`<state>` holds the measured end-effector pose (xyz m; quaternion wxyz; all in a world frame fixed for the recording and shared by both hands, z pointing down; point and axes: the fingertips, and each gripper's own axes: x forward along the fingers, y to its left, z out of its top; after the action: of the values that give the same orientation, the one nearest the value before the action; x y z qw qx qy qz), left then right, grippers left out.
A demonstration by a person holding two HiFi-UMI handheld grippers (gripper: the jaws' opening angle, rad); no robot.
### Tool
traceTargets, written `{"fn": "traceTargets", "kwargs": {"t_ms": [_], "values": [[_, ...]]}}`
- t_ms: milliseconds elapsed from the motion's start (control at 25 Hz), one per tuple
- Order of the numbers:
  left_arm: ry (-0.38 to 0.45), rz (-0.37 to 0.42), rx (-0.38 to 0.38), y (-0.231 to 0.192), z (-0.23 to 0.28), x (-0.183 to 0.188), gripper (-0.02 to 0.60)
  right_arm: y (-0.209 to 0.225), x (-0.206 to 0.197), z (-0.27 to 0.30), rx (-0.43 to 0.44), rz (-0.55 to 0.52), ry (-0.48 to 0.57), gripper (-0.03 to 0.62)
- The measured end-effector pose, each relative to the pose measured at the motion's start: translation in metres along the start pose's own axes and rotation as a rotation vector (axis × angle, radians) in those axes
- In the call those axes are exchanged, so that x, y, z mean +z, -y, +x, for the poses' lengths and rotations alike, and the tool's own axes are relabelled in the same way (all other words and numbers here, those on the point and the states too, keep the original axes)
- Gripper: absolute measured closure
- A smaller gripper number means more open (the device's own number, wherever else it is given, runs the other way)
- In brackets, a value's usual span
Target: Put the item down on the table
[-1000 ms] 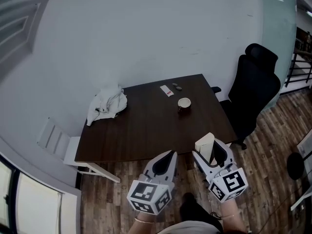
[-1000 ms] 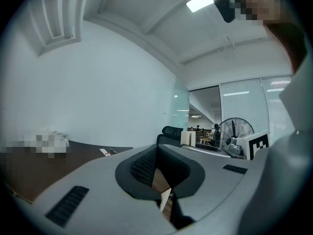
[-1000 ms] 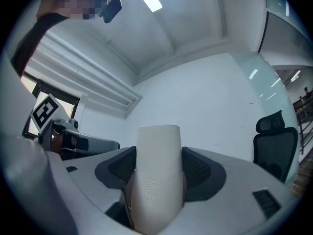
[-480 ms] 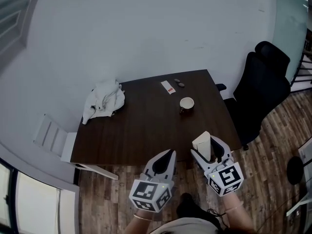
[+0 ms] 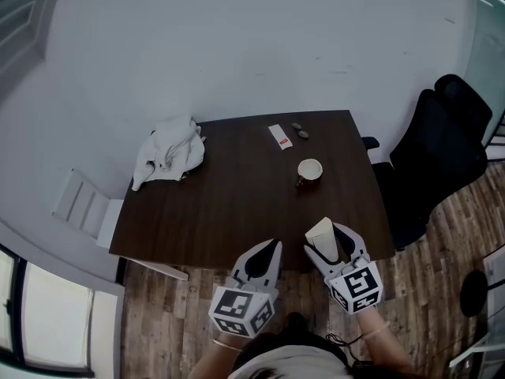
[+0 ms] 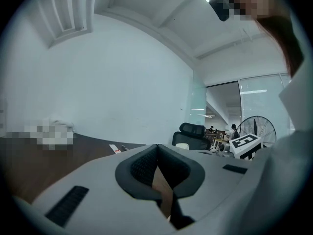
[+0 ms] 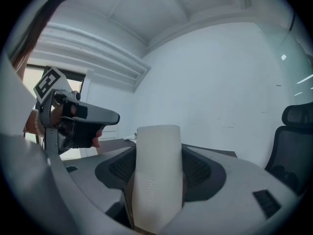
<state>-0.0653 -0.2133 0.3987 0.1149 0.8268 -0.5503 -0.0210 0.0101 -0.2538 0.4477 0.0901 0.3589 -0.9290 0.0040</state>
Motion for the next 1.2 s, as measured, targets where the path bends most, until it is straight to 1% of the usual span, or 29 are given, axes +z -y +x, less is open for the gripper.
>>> {"fn": "traceTargets", "kwargs": {"t_ms": [160,360,920,1120,1200], "values": [[0.001,-0.008,0.016,-0.012,0.005,0.001,0.564,0.010,-0.014,0.018,0.003,-0.007,-0.037,0.295],[-0.008,-0.006,0.011,-0.030,0.018,0.001,0.564,0.017,-0.027,0.042,0.008,-0.019,-0.078,0.296],[-0.043,-0.007,-0.067,-0.077,0.058,-0.004,0.563,0.034,-0.073,0.104,0.004,-0.058,-0.244,0.296],[-0.053,-0.005,-0.096,-0.089,0.067,-0.004,0.563,0.035,-0.083,0.128,0.008,-0.078,-0.272,0.297],[-0.056,-0.005,-0.106,-0.094,0.070,-0.004,0.563,0.035,-0.091,0.135,0.014,-0.080,-0.299,0.298]]}}
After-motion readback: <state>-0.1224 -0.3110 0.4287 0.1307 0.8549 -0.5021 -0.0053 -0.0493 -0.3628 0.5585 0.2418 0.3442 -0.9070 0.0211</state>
